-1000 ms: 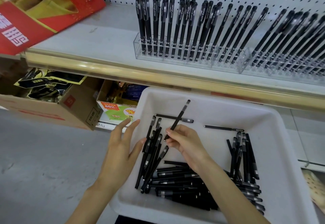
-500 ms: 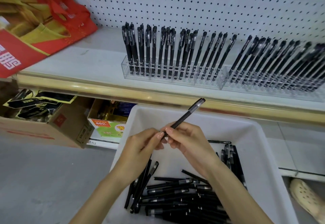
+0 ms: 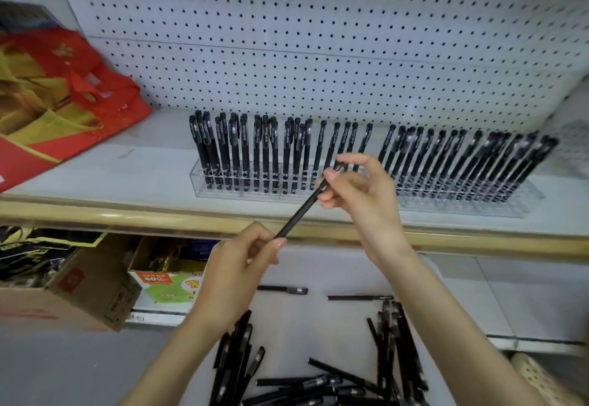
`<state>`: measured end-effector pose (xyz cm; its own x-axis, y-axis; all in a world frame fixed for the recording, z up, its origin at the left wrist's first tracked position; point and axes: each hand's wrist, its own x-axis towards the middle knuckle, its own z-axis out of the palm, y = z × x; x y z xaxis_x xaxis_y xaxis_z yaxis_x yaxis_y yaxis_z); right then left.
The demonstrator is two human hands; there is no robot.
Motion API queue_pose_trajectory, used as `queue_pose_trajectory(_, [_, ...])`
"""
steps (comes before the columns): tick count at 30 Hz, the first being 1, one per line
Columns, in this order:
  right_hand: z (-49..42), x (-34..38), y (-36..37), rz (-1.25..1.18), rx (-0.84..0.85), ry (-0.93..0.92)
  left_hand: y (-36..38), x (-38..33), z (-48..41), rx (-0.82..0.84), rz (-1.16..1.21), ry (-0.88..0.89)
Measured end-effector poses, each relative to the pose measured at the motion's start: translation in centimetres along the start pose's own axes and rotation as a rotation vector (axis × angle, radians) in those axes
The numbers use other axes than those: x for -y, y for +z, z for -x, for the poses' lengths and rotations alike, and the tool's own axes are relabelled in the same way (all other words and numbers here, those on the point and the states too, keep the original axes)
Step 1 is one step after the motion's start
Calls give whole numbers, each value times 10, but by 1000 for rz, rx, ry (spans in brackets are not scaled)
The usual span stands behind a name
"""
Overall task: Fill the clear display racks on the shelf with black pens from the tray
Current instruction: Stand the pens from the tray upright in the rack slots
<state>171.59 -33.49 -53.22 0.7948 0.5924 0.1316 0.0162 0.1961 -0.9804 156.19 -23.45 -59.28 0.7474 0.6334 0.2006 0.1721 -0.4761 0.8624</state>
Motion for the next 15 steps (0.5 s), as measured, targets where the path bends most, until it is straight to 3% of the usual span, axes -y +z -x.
queue_pose_trajectory(4, [-24,22,-3,190,41,-160,2,-7,-32,-15,-300,152])
queue_pose_trajectory(8, [-55,42,-11,341,25,-290,-3,-5,-66,95,-635,275])
queue_pose_trajectory(15, [-81,40,-12,672,106,-406,0,1,-84,272,-885,350])
